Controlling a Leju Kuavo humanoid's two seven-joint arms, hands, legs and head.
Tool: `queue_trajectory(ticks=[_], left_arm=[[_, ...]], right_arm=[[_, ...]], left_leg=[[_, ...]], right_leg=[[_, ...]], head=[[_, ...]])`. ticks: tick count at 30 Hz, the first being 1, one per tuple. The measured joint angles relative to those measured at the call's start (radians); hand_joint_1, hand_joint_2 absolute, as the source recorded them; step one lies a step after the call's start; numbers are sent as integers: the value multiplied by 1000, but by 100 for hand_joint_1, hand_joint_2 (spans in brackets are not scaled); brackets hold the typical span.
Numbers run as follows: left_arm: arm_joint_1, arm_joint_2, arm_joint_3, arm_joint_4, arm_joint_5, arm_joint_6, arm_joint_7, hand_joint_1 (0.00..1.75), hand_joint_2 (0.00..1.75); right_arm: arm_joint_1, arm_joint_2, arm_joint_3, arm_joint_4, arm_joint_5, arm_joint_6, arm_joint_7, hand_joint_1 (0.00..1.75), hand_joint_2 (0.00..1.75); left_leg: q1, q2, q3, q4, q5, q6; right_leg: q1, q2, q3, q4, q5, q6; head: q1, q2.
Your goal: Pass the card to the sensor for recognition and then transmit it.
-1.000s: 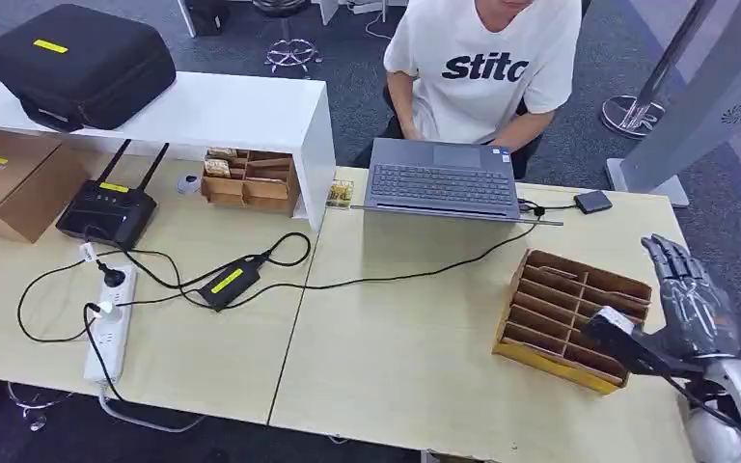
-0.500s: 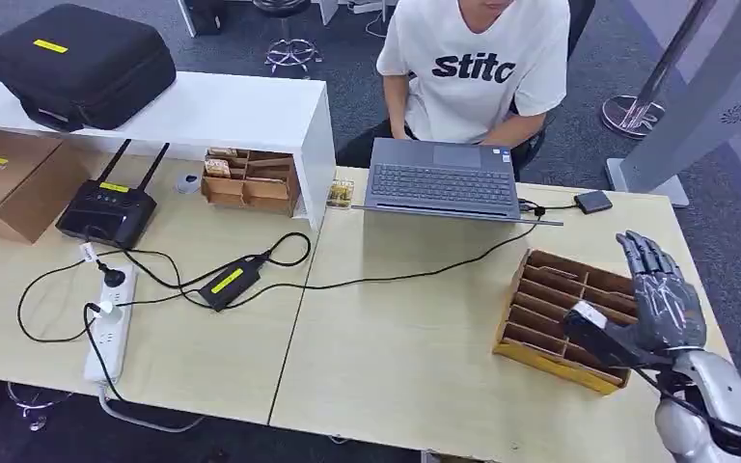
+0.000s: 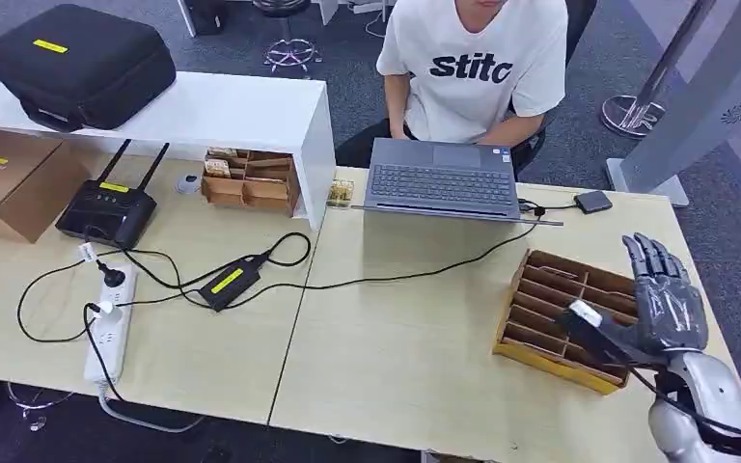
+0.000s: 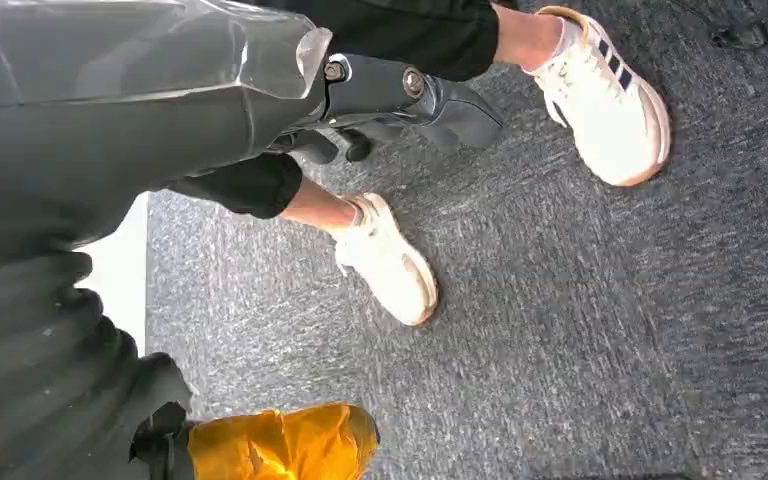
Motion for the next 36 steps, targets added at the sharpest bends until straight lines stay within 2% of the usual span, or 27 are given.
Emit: queue_trajectory(ticks=[17,18,19,20,21,36], left_arm=[[-15,-1,0,0,-12,0,7,0,175],[-15,-1,0,0,-12,0,6,0,175],[-15,-1,0,0,-12,0,6,0,175],[-16,-1,0,0,-12,0,6,0,175],[-15,-1,0,0,-12,0,6,0,175],[-16,-1,0,0,-14,0,7,0,175]], right_arm=[[-35,10,-51,137,-16,-29,-13,0,175],[-37,11,-51,140,-15,-29,-14,103,175],[-37,11,-51,142,-15,-29,-15,143,175],[-37,11,-51,144,-15,-29,-16,143,175],[-37,12,-51,146,-15,-29,-16,175,175],[-39,18,-57,158,-11,-42,-21,175,175]], left_leg=[[0,0,0,0,0,0],[0,0,0,0,0,0],[0,0,0,0,0,0],[0,0,0,0,0,0],[0,0,0,0,0,0],[0,0,0,0,0,0]], right_leg=[[0,0,0,0,0,0],[0,0,0,0,0,0],[0,0,0,0,0,0],[0,0,0,0,0,0],[0,0,0,0,0,0],[0,0,0,0,1,0]], head=[[0,0],[0,0],[0,0],[0,0],[0,0],[0,0]])
